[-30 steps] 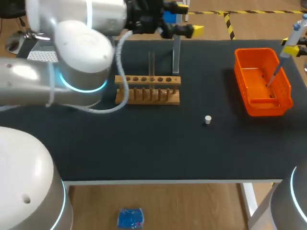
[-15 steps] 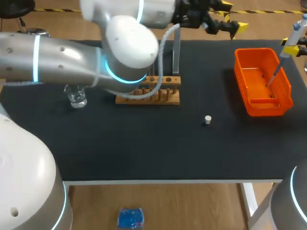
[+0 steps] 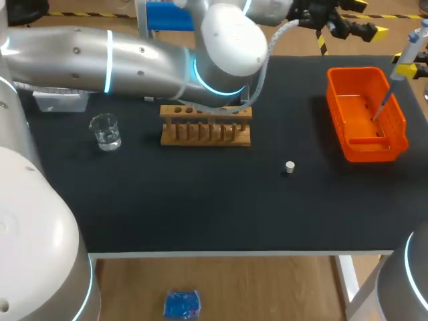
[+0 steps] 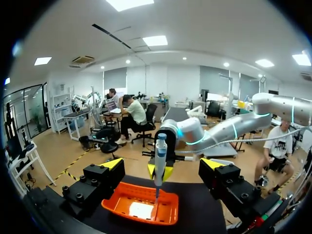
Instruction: Invert the test tube, pick up the pipette, mount the tip to pipette, aspirate from beaker and dispense into the tube, eject the tip, return the pipette, and cap with the stopper.
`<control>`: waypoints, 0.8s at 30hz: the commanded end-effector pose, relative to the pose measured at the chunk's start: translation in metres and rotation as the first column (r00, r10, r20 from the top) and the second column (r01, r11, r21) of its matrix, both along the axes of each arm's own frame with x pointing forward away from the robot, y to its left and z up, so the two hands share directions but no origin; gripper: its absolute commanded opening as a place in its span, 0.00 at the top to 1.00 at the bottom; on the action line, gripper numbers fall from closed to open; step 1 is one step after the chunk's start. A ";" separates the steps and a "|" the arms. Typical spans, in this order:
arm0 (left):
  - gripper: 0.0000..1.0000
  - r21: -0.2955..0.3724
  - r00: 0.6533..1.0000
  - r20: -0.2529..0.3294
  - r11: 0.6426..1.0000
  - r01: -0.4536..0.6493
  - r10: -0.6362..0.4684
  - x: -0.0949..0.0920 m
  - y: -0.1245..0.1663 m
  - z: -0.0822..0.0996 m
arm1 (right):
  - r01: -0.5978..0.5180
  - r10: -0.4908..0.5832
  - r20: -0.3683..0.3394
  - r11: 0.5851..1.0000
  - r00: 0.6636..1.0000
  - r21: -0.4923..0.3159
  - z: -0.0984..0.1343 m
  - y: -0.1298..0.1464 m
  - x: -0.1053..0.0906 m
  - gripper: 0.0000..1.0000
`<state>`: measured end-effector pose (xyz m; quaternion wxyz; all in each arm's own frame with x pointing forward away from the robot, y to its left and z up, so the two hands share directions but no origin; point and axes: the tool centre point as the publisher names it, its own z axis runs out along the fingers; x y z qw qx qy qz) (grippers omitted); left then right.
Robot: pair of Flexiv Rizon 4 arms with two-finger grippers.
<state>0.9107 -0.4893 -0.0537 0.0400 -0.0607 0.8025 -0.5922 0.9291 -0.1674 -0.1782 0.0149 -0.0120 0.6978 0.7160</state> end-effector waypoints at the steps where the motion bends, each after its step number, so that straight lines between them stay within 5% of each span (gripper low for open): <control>1: 1.00 -0.004 1.000 0.001 1.000 -0.003 0.003 0.001 -0.008 -0.003 | -0.005 0.005 0.000 1.000 1.000 -0.001 0.000 -0.002 0.001 1.00; 24: 1.00 -0.015 1.000 0.017 1.000 0.011 -0.011 0.003 -0.013 0.000 | -0.005 0.005 0.000 1.000 1.000 -0.001 0.000 -0.002 0.001 1.00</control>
